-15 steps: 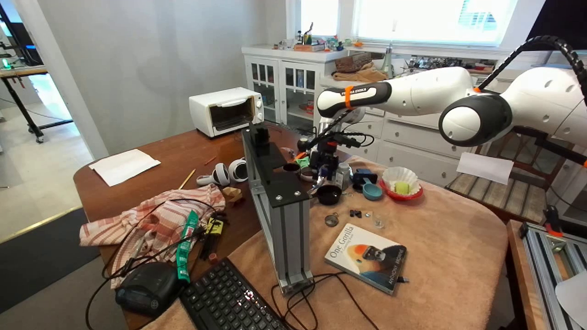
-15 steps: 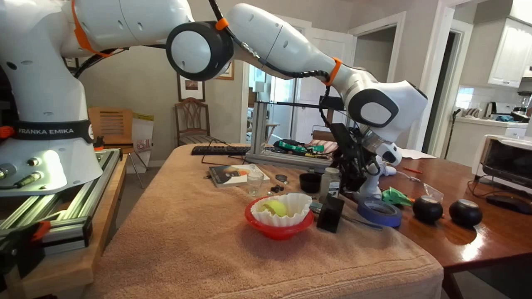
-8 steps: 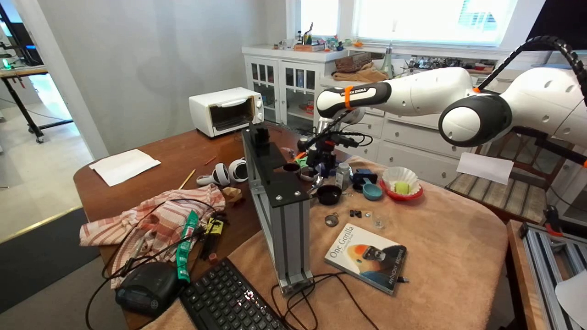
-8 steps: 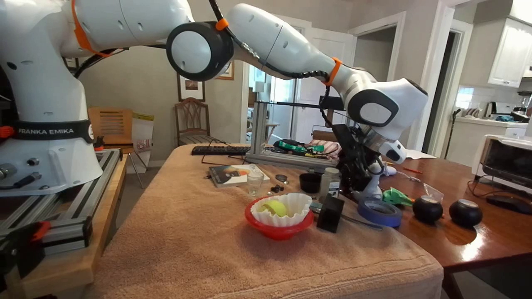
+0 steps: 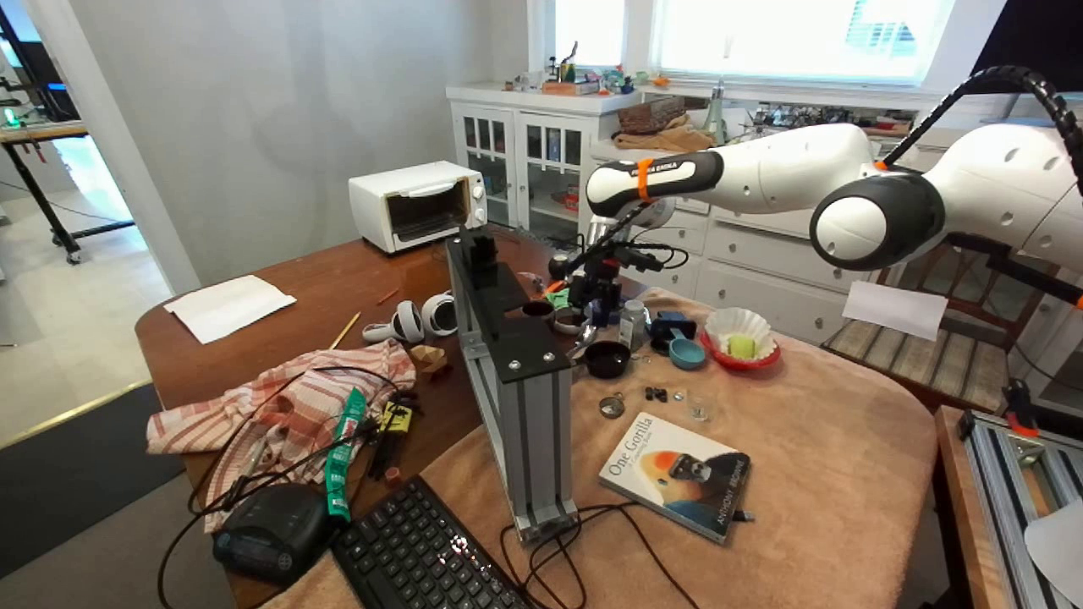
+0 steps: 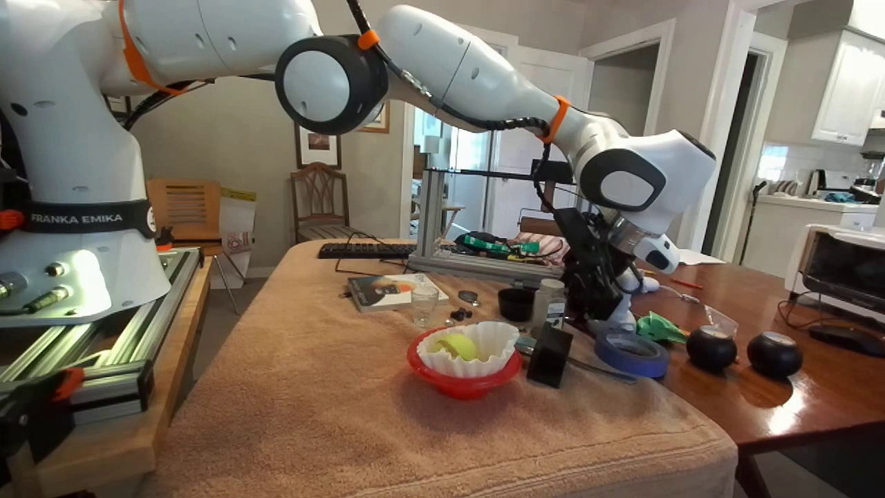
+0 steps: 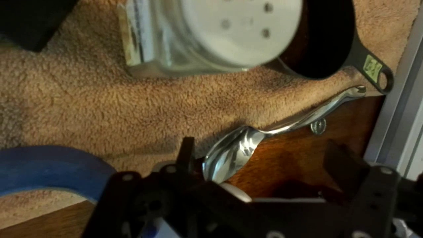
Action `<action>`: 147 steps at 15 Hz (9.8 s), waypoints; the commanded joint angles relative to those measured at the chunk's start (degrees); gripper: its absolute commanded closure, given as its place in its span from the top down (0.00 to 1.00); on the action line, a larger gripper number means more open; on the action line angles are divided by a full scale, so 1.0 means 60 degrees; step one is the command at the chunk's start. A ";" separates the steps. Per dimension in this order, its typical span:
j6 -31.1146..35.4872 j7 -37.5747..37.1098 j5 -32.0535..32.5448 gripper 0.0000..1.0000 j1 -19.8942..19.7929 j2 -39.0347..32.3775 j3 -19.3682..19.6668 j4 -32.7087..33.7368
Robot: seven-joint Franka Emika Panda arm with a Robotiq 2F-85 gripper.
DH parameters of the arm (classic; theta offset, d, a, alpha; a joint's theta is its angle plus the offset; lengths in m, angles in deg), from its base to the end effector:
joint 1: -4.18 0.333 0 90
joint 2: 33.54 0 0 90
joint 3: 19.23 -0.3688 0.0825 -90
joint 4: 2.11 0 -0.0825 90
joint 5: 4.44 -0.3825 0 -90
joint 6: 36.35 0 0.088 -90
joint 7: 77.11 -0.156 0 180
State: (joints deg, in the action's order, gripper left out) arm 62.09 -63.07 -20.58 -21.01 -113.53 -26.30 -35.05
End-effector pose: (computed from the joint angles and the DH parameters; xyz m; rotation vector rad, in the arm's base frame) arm 0.7693 -0.2650 0.0826 -2.6645 0.3149 0.1547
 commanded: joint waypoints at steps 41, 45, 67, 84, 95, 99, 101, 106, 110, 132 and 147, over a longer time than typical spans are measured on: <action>0.0477 -0.0674 -0.0575 0.01 -0.0438 -0.0440 -0.0782 0.0290; -0.0230 -0.1376 -0.0531 0.01 -0.0726 0.0059 -0.0737 0.0516; -0.5996 0.0907 -0.0393 0.01 -0.1543 0.1518 -0.0513 0.1261; -0.6308 -0.0511 -0.1893 0.01 -0.4275 0.1851 -0.0897 0.1130; -0.5707 0.0229 -0.1283 0.01 -0.4346 0.1942 -0.0641 0.1254; -0.6329 0.1233 -0.1238 0.01 -0.4617 0.2075 -0.0777 0.1257; -0.7111 0.1784 -0.1327 0.01 -0.4825 0.2150 -0.0904 0.1186; -0.8459 0.3615 -0.0473 0.01 -0.5221 0.2890 -0.1266 -0.0658; -0.8558 0.4408 -0.0279 0.01 -0.5102 0.2822 -0.0944 -0.0946; -0.1774 0.5361 -0.1479 0.01 -0.3032 0.6098 -0.0455 -0.9845; -0.1134 0.6978 -0.4357 0.01 -0.2105 0.6875 0.0735 -1.1243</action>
State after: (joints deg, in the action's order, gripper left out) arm 52.26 -25.89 -43.13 -35.42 -76.80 -24.59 -95.72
